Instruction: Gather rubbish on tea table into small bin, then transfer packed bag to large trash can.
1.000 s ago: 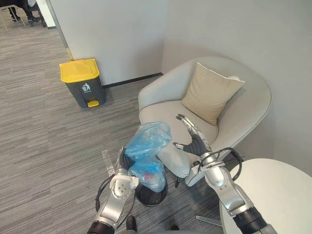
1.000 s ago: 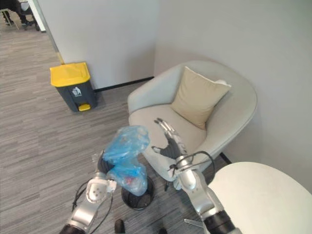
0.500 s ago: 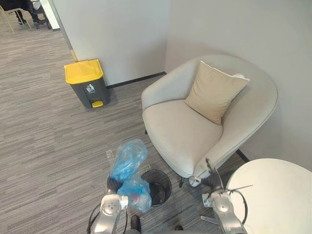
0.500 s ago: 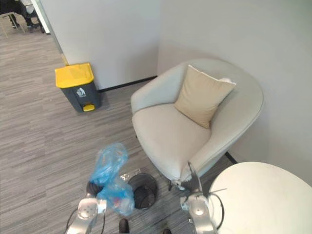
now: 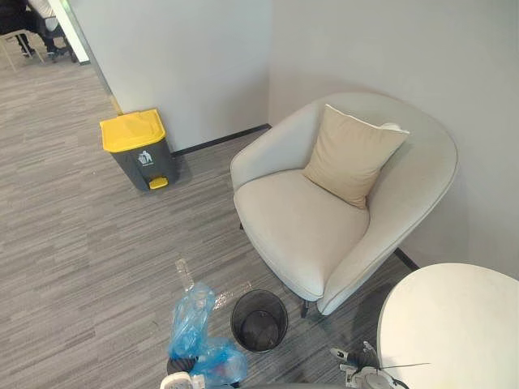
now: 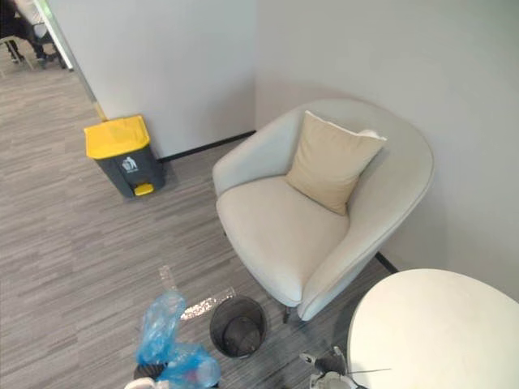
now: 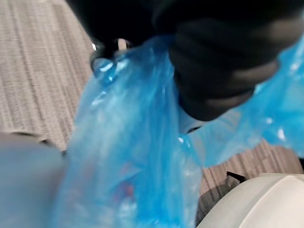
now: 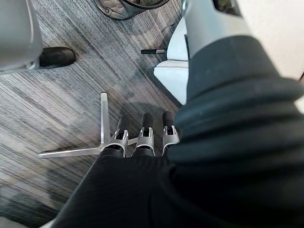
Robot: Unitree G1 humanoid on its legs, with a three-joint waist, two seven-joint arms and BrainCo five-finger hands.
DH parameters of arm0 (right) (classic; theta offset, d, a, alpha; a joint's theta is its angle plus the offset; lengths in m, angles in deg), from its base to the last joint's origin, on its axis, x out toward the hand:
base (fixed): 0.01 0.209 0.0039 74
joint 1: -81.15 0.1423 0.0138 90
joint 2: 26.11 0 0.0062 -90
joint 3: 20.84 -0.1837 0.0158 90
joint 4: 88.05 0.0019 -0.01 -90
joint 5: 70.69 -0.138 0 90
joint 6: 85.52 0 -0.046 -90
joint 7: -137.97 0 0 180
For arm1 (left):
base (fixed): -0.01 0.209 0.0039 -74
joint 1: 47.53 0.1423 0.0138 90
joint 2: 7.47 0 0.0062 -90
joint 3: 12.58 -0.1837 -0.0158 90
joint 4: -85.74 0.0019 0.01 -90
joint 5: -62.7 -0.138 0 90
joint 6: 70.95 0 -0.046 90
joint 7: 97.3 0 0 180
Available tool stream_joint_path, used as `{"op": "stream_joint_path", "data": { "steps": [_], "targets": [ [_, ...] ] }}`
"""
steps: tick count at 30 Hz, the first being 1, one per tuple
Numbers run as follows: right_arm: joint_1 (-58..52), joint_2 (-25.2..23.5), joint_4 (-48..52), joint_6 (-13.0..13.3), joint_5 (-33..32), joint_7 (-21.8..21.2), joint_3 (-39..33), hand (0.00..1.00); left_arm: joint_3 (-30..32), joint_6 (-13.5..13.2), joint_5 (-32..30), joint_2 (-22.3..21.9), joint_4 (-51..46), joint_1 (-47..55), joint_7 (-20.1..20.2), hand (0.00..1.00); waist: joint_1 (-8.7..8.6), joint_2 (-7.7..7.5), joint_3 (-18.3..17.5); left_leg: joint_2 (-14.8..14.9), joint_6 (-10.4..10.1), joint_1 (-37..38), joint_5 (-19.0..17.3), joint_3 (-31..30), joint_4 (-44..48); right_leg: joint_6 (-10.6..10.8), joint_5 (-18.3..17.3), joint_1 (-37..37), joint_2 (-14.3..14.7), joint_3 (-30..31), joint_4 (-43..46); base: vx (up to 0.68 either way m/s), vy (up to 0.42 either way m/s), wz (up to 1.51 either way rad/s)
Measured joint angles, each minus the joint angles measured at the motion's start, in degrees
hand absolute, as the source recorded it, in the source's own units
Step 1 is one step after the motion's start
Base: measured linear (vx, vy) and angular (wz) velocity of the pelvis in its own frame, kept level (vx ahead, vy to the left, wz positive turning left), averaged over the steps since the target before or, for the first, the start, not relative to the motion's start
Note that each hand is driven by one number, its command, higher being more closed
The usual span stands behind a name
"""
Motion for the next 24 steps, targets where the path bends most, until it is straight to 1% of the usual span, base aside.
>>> {"op": "stream_joint_path", "data": {
  "steps": [1, 3, 4, 5, 6, 7, 8, 9, 10, 11, 12, 13, 14, 15, 16, 17, 18, 19, 20, 21, 22, 23, 24],
  "targets": [
    [0.35, -0.3, 0.05, 0.0, 0.0, 0.05, 0.03, 0.0, 0.31, -0.03, 0.02, -0.13, -0.02, -0.14, -0.02, 1.0, 0.54, -0.41, 0.4, 0.34, -0.06, 0.11, -0.33, 1.59, 0.01, 0.03, 0.02, -1.0, 0.24, 1.38, 0.63, -0.02, 0.01, -0.63],
    [1.23, -1.23, 0.11, 0.0, 0.0, 0.46, 0.16, 0.0, 0.38, -0.06, 0.08, -0.14, -0.02, -0.94, -0.08, 1.0, 0.66, -0.35, 1.1, 0.37, -0.03, -0.31, -0.34, 2.69, 0.03, 0.08, 0.05, -2.6, 0.48, 2.5, 1.61, -0.03, 0.003, -0.39],
    [1.34, -1.87, 0.49, 0.01, 0.0, 0.93, 0.21, 0.0, 0.37, -0.08, 0.18, -0.24, -0.02, -1.8, -0.09, 1.0, 0.58, -1.15, 1.71, 0.37, 0.08, -1.43, -0.24, 2.92, 0.35, 0.2, 0.16, -4.05, 0.54, 2.59, 2.3, -0.03, 0.0, -0.16],
    [1.48, -2.06, 0.5, 0.0, 0.01, 1.12, 0.23, 0.0, 0.37, -0.11, 0.21, -0.3, -0.02, -2.32, -0.1, 1.0, 0.62, -1.1, 1.75, 0.38, 0.22, -1.96, -0.1, 3.03, 0.35, 0.3, 0.22, -4.71, 0.57, 2.62, 2.57, -0.03, -0.008, -0.04],
    [1.98, -2.49, 0.59, -0.02, 0.01, 1.3, 0.97, 0.0, 0.34, -0.22, 0.46, -0.38, -0.16, -3.46, -0.12, 1.0, 0.84, -1.78, 2.15, 0.53, 0.32, -3.5, 0.15, 3.43, 0.39, 0.45, 0.34, -6.42, 0.6, 2.67, 3.66, 0.0, 0.0, 0.0],
    [2.44, -3.01, 1.09, -0.04, 0.01, 1.65, 1.24, 0.0, 0.27, -0.24, 0.77, -0.45, -0.2, -4.52, -0.13, 1.0, 0.78, -2.3, 2.62, 0.53, 0.99, -5.15, 0.47, 3.61, 1.24, 1.39, 1.02, -8.16, 0.34, 2.23, 4.89, -0.03, 0.005, 0.0],
    [2.4, -3.3, 1.57, -0.04, -0.01, 1.9, 1.12, 0.0, 0.34, -0.25, 0.98, -0.54, -0.38, -5.2, -0.16, 1.0, 0.81, -2.56, 2.85, 1.14, 1.22, -6.33, 0.38, 3.69, 2.61, 1.81, 1.36, -9.46, 0.36, 2.0, 6.03, -0.05, 0.011, 0.01],
    [2.86, -3.88, 3.13, 0.03, -0.03, 2.29, 0.75, 0.0, 1.06, -0.28, 1.03, -1.13, -1.31, -5.53, -0.26, 1.0, 1.0, -2.18, 3.1, 2.54, 2.03, -8.07, -0.32, 3.61, 4.79, 1.98, 1.63, -10.98, 0.58, 1.18, 8.28, -0.03, -0.002, 0.07],
    [2.86, -4.36, 4.17, 0.02, -0.04, 2.29, 0.78, 0.0, 1.74, -0.36, 1.02, -1.5, -2.23, -6.09, -0.28, 1.0, 1.21, -2.47, 3.8, 2.46, 2.44, -7.94, -0.62, 3.46, 6.07, -0.38, -2.82, -12.87, -0.48, -1.32, 18.75, -0.02, -0.019, 0.19],
    [2.69, -4.43, 4.47, 0.04, -0.03, 2.29, 0.81, 0.0, 1.7, -0.35, 1.02, -1.77, -2.68, -6.12, -0.28, 1.0, 1.21, -2.28, 3.98, 2.34, 2.68, -7.96, -0.83, 2.97, 6.78, -0.38, -4.48, -12.96, -1.31, -2.19, 23.16, 0.01, -0.064, 0.39],
    [2.36, -4.39, 4.7, 0.08, -0.03, 2.3, 0.81, 0.0, 1.85, -0.39, 1.0, -1.97, -3.83, -6.07, -0.33, 1.0, 1.33, -2.74, 3.72, 2.3, 3.0, -8.2, -1.16, 1.74, 8.18, 0.03, -6.63, -12.19, -2.55, -2.51, 29.34, -0.01, -0.083, 0.46],
    [2.44, -4.42, 4.76, 0.08, -0.03, 2.3, 0.87, 0.0, 2.09, -0.49, 1.0, -1.87, -4.8, -6.01, -0.36, 1.0, 1.62, -3.06, 3.47, 2.3, 3.12, -9.31, -1.24, 0.92, 9.73, 0.71, -7.79, -11.48, -3.41, -2.33, 32.68, -0.07, -0.181, 0.6],
    [2.86, -4.44, 4.9, 0.25, -0.02, 2.31, 1.0, 0.0, 2.17, -0.66, 0.98, -1.67, -5.91, -6.0, -0.36, 1.0, 1.88, -3.87, 2.98, 2.34, 3.05, -11.31, -1.19, 0.0, 11.77, 1.66, -8.86, -9.84, -4.6, -1.82, 35.27, -0.09, -0.183, 0.45],
    [3.05, -4.43, 4.9, 0.28, -0.02, 2.31, 1.03, 0.0, 2.24, -0.77, 0.98, -1.67, -5.97, -5.98, -0.37, 1.0, 2.14, -4.35, 2.69, 2.42, 3.01, -11.93, -1.17, -0.45, 12.46, 1.87, -9.14, -9.01, -4.98, -1.72, 35.19, -0.15, -0.262, 0.33],
    [3.91, -4.35, 4.86, 0.43, -0.01, 2.31, 1.03, 0.0, 2.4, -0.76, 0.97, -1.86, -5.91, -5.76, -0.39, 1.0, 2.88, -4.44, 2.81, 3.01, 2.97, -13.46, -1.14, -0.82, 14.82, 2.63, -11.36, -6.88, -4.88, -1.58, 31.15, -0.18, -0.239, -0.04],
    [4.49, -4.02, 4.87, 0.4, 0.0, 2.39, 1.02, 0.0, 2.45, -0.38, 0.97, -2.91, -5.95, -5.28, -0.43, 1.0, 3.45, -2.71, 2.74, 4.46, 2.26, -14.11, -0.62, -0.84, 15.39, 2.23, -11.69, -5.53, -3.21, -2.65, 26.56, -0.2, -0.221, -0.16],
    [4.72, -3.82, 4.9, 0.4, 0.01, 2.47, 1.16, 0.0, 2.38, -0.36, 0.98, -3.51, -6.0, -4.69, -0.56, 1.0, 3.9, -2.3, 2.6, 5.14, 2.01, -14.33, -0.44, -0.84, 15.29, 2.23, -11.69, -4.8, -2.38, -2.84, 24.62, -0.21, -0.191, -0.29],
    [4.77, -3.59, 4.94, 0.43, 0.0, 3.02, 1.29, 0.0, 0.5, -0.3, 0.95, -3.34, -5.97, -3.29, -0.68, 1.0, 4.37, -0.97, 1.76, 6.71, 0.68, -15.46, 0.59, -1.1, 15.47, 1.19, -12.28, -2.95, -0.92, -3.83, 19.77, -0.17, -0.148, -0.15],
    [4.7, -3.52, 4.96, 0.48, -0.02, 2.98, 1.53, 0.0, 0.2, -0.29, 0.95, -3.31, -5.88, -3.19, -0.73, 1.0, 4.32, -0.75, 1.73, 6.94, 0.24, -15.82, 1.04, -1.64, 15.42, 0.82, -12.52, -2.48, -0.54, -4.33, 18.48, -0.23, -0.196, 0.06],
    [4.58, -3.68, 4.93, 0.47, -0.03, 3.27, 2.21, 0.0, -0.42, -0.29, 0.95, -3.29, -5.85, -3.47, -0.72, 1.0, 4.3, 0.14, 2.11, 7.57, -0.2, -16.34, 2.72, -2.89, 14.76, -0.04, -12.99, -1.44, 0.28, -5.86, 16.21, -0.28, -0.183, 0.34],
    [4.18, -3.93, 4.93, 0.38, -0.29, 3.6, 2.47, 0.0, -0.9, -0.3, 0.94, -3.33, -5.85, -3.27, -0.71, 1.0, 4.2, 1.06, 2.35, 8.0, -0.19, -16.59, 4.53, -4.27, 13.58, -0.69, -13.09, -1.69, 1.12, -7.56, 16.04, -0.31, -0.175, 0.42],
    [3.96, -3.8, 4.93, 0.36, -0.42, 3.7, 2.47, 0.0, -0.95, -0.3, 0.94, -3.55, -5.86, -3.2, -0.7, 1.0, 4.11, 1.69, 2.15, 8.19, -0.76, -16.67, 5.2, -4.81, 13.12, -1.05, -12.96, -1.7, 1.52, -8.21, 16.22, -0.33, -0.125, 0.59],
    [3.47, -3.59, 4.83, 0.16, -0.48, 4.04, 2.4, 0.0, -0.81, -0.32, 0.95, -3.65, -5.96, -3.24, -0.71, 1.0, 3.62, 1.73, 2.31, 8.15, -1.76, -16.76, 4.81, -5.78, 11.46, -2.07, -13.12, -1.9, 1.38, -10.65, 16.17, -0.31, -0.034, 0.6]
  ]
}}
